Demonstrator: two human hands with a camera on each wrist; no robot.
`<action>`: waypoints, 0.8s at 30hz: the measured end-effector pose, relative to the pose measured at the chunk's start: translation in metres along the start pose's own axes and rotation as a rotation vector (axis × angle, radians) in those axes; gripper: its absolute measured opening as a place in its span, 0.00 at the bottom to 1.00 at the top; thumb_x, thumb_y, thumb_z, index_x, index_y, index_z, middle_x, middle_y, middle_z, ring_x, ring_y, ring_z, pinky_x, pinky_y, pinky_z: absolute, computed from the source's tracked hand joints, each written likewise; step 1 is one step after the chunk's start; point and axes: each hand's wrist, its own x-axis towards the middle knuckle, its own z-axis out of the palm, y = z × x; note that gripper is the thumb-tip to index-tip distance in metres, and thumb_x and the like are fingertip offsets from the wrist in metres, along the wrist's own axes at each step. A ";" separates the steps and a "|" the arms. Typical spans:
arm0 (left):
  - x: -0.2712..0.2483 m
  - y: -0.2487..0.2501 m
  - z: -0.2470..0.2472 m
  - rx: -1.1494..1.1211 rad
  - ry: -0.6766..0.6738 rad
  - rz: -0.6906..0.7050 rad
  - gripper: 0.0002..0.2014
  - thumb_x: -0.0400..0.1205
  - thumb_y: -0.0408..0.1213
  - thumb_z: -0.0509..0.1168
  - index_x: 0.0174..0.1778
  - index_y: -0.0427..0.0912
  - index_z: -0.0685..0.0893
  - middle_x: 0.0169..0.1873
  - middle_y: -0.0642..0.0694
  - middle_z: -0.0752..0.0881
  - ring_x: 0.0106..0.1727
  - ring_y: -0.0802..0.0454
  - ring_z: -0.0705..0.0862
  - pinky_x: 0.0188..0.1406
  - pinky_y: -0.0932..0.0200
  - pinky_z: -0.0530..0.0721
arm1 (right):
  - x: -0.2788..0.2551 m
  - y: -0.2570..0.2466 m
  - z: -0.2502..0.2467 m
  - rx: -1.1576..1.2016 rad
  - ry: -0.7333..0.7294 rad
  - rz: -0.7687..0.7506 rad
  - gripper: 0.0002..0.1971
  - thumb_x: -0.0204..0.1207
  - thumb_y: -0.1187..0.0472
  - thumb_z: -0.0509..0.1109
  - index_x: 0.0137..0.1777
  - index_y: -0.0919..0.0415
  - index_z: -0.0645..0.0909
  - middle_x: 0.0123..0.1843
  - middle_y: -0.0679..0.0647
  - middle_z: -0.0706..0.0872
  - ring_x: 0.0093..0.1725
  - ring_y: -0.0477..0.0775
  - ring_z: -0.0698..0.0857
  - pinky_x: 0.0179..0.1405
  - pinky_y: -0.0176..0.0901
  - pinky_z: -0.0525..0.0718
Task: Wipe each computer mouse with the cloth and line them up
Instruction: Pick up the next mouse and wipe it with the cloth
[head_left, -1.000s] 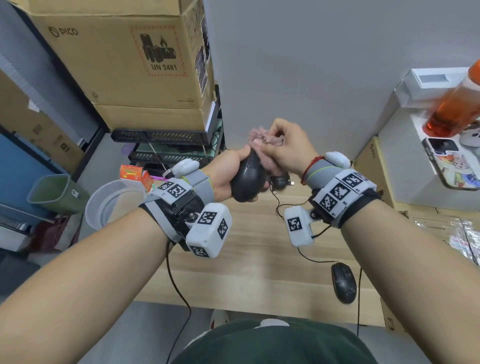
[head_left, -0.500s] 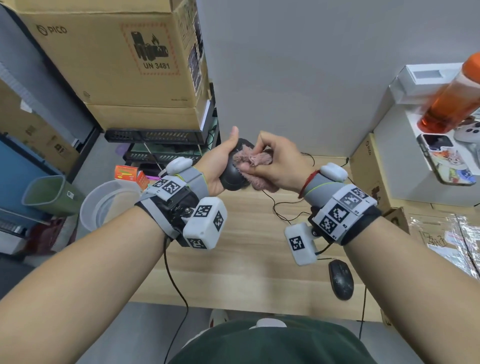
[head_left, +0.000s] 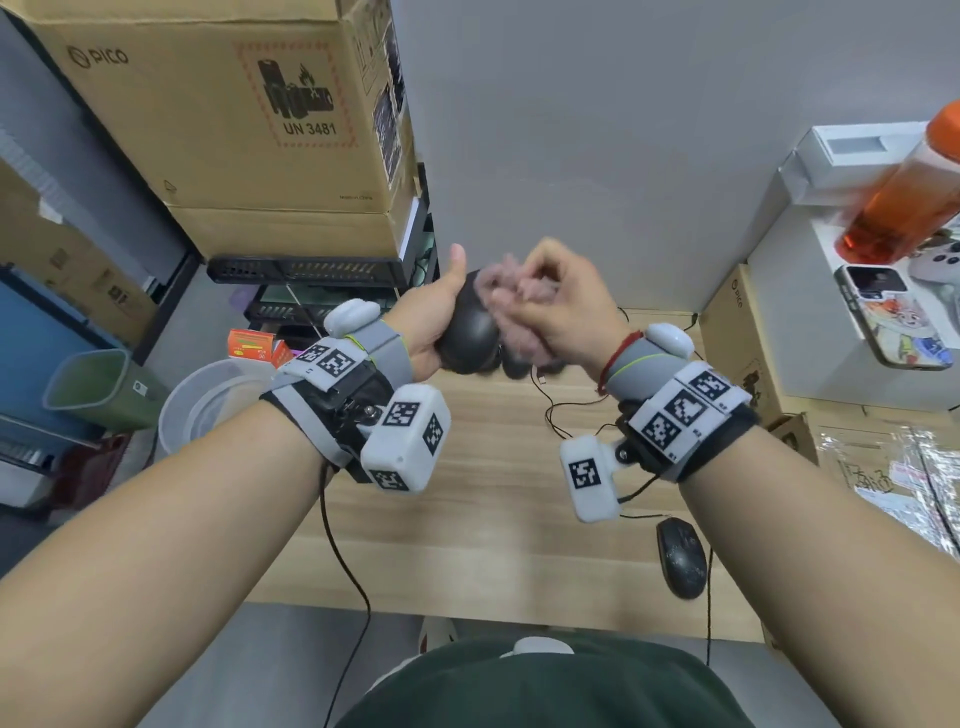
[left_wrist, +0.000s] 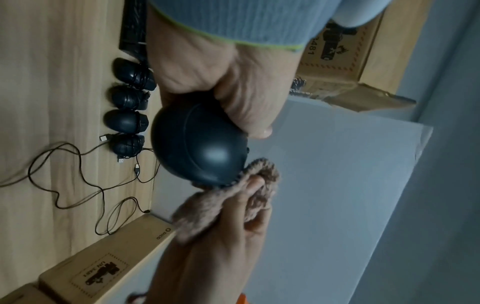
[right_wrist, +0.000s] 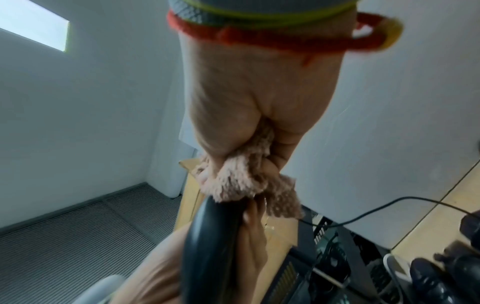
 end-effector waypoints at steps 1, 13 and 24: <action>-0.001 -0.002 0.001 0.049 0.010 0.021 0.34 0.82 0.68 0.60 0.58 0.38 0.88 0.56 0.36 0.92 0.55 0.36 0.91 0.57 0.37 0.89 | 0.004 0.002 -0.005 -0.028 0.072 0.004 0.16 0.66 0.53 0.79 0.36 0.47 0.71 0.34 0.43 0.75 0.36 0.41 0.73 0.43 0.41 0.74; -0.008 -0.001 0.011 0.198 -0.142 0.097 0.36 0.84 0.69 0.47 0.63 0.45 0.87 0.52 0.40 0.93 0.54 0.39 0.91 0.58 0.44 0.88 | 0.008 -0.002 -0.010 -0.234 0.068 0.047 0.18 0.68 0.54 0.83 0.38 0.51 0.73 0.33 0.41 0.78 0.33 0.39 0.75 0.36 0.31 0.74; -0.008 0.008 0.007 0.026 0.137 -0.010 0.32 0.85 0.66 0.55 0.57 0.39 0.86 0.53 0.40 0.92 0.49 0.40 0.92 0.49 0.37 0.91 | 0.003 0.004 -0.004 -0.040 -0.066 0.013 0.19 0.64 0.55 0.84 0.37 0.47 0.72 0.35 0.43 0.77 0.36 0.40 0.75 0.40 0.35 0.76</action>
